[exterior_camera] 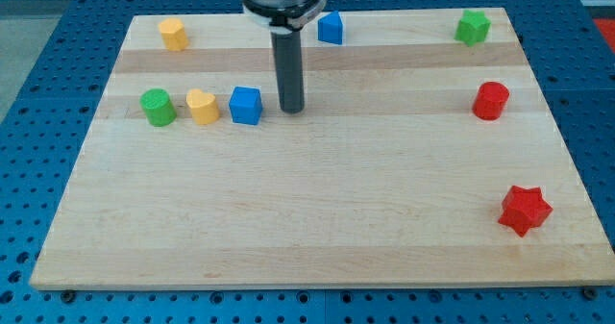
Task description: Move the arm vertically above the yellow heart
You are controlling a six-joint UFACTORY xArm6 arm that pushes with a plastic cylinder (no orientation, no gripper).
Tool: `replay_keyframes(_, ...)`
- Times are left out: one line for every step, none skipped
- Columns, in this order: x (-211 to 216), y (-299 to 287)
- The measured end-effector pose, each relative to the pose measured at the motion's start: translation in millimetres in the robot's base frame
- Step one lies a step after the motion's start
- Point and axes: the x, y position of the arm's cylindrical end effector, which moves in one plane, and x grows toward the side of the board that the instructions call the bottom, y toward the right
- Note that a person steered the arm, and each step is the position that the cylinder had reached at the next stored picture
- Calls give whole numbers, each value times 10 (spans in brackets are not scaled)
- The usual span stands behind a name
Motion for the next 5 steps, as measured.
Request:
replay_keyframes(-305, 42)
replay_keyframes(-499, -98)
replay_keyframes(-602, -454)
replay_keyframes(-655, -931)
replay_keyframes(-727, -1498)
